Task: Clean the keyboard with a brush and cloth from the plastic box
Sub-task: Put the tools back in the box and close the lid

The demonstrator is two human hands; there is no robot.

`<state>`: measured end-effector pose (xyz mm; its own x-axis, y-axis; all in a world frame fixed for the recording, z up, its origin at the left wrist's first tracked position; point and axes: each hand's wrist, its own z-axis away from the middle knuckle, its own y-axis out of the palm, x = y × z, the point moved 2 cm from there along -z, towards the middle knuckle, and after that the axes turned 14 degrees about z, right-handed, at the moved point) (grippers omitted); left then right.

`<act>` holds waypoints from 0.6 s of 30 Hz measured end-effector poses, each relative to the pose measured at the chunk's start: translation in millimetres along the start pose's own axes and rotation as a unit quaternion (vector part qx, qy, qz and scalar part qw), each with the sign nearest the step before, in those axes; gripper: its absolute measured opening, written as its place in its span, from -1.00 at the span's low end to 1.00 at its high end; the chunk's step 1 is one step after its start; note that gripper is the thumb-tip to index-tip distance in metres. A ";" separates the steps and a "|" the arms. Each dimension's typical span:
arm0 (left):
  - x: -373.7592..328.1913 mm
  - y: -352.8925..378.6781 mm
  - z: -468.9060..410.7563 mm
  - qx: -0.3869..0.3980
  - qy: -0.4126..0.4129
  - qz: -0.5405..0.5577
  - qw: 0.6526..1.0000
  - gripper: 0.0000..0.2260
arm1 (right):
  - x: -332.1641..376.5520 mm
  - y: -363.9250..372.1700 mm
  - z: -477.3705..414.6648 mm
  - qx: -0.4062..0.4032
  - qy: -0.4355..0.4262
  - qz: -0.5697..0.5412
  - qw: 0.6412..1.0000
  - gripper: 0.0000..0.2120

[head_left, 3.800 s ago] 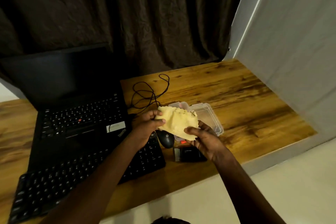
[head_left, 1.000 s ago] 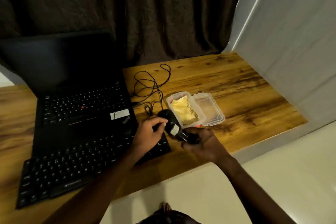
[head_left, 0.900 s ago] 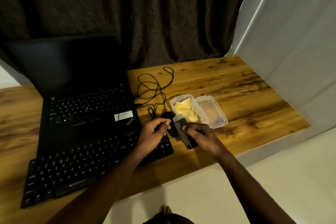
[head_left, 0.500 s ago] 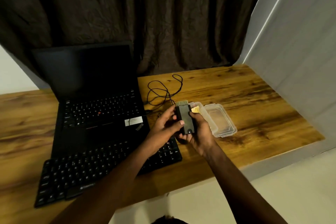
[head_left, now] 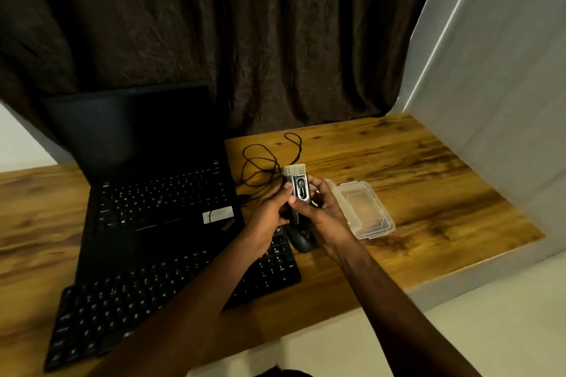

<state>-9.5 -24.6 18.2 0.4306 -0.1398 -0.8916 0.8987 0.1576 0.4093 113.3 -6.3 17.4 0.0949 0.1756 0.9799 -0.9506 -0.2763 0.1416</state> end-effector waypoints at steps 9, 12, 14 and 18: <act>3.8 6.1 -12.1 -0.017 -0.010 0.034 0.999 -0.75 | 0.9 -1.0 -13.5 0.010 0.046 -0.098 0.994 -0.84; 6.4 9.5 -14.1 -0.024 -0.013 0.034 0.999 -0.77 | 0.4 -3.3 -15.8 -0.019 0.050 -0.076 0.996 -0.81; 7.8 11.6 -14.9 -0.032 -0.012 0.038 0.999 -0.77 | -0.7 -4.2 -17.2 -0.035 0.046 -0.066 0.996 -0.81; 10.8 15.4 -16.4 -0.026 -0.014 0.035 0.999 -0.76 | -2.2 -4.8 -18.7 -0.063 0.046 -0.075 0.994 -0.86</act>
<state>7.7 -7.6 11.6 0.4958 -0.1536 -0.8548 0.8606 0.2189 0.4598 112.1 12.3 11.9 0.2157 0.2940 0.9312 -0.9580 -0.1208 0.2600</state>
